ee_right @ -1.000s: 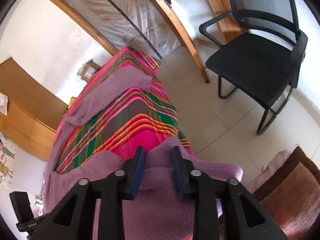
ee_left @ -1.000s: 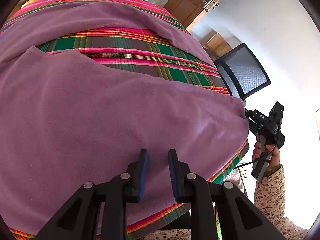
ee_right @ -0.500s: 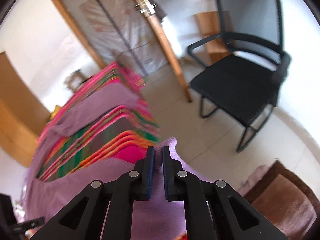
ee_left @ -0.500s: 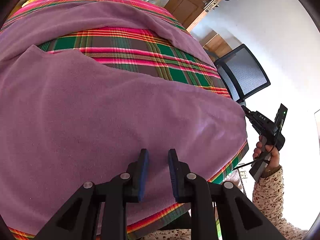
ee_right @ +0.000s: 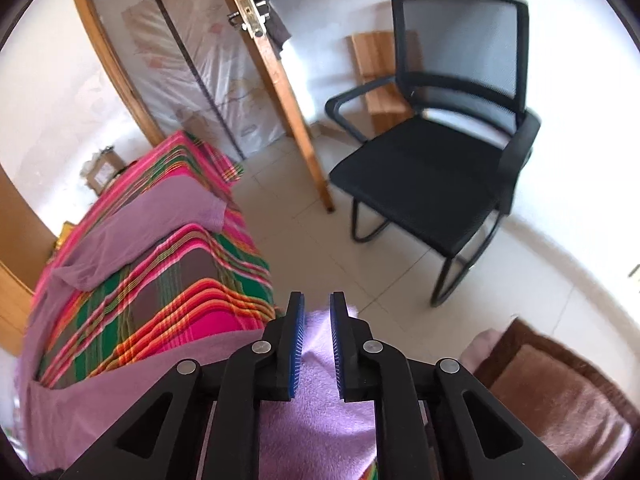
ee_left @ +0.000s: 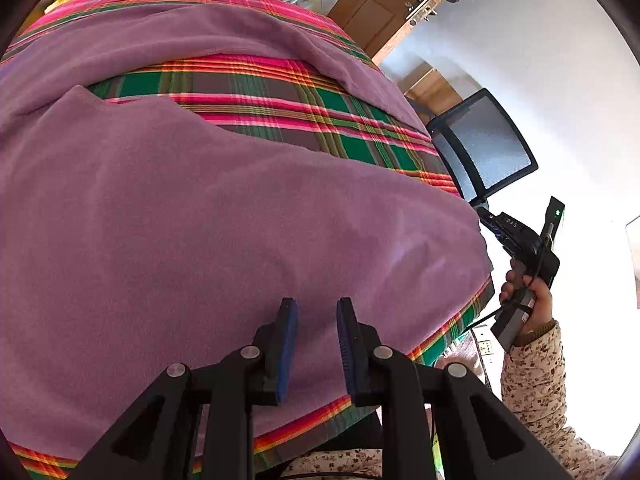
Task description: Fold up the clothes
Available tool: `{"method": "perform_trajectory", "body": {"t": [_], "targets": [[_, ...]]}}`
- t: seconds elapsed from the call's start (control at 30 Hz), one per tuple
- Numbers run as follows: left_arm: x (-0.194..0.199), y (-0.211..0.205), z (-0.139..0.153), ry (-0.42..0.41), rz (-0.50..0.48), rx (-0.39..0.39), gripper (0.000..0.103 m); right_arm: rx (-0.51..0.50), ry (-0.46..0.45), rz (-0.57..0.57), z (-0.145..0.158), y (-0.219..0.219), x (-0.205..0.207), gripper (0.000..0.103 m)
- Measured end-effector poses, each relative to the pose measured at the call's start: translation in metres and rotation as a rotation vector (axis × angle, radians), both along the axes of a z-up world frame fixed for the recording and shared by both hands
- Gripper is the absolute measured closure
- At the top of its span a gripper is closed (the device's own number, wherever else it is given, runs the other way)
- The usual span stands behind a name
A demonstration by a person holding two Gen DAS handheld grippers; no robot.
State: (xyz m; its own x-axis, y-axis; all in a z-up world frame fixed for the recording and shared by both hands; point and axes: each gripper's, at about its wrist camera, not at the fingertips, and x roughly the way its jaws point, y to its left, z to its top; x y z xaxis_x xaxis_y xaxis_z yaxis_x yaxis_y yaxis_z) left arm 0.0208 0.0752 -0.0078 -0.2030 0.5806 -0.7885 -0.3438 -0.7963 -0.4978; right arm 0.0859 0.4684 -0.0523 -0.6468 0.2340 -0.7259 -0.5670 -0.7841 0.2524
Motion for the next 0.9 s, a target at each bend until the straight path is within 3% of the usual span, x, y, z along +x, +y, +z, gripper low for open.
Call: {"method": "perform_trajectory", "body": {"t": [0.23,0.37,0.43,0.6,0.7,0.9], "targets": [[0.003,-0.055,0.006,0.020,0.098,0.019,0.082,0.220,0.031,0.012,0.043,-0.039,0.008,0.086],[-0.003,-0.102,0.007,0.017,0.226,0.025,0.082,0.251,0.071,0.125,0.058,-0.081,0.003,0.080],[-0.005,-0.122,0.006,0.008,0.275,0.032,0.082,0.233,0.088,0.247,0.057,-0.111,-0.004,0.079],[-0.007,-0.175,0.006,0.001,0.402,0.036,0.082,0.203,0.030,0.561,0.035,-0.194,-0.030,0.079],[-0.009,-0.202,0.005,-0.012,0.465,0.054,0.082,0.234,-0.012,0.649,0.022,-0.224,-0.041,0.079],[-0.018,-0.239,0.009,-0.011,0.561,0.062,0.082,0.239,-0.039,0.706,0.017,-0.252,-0.064,0.079]]}}
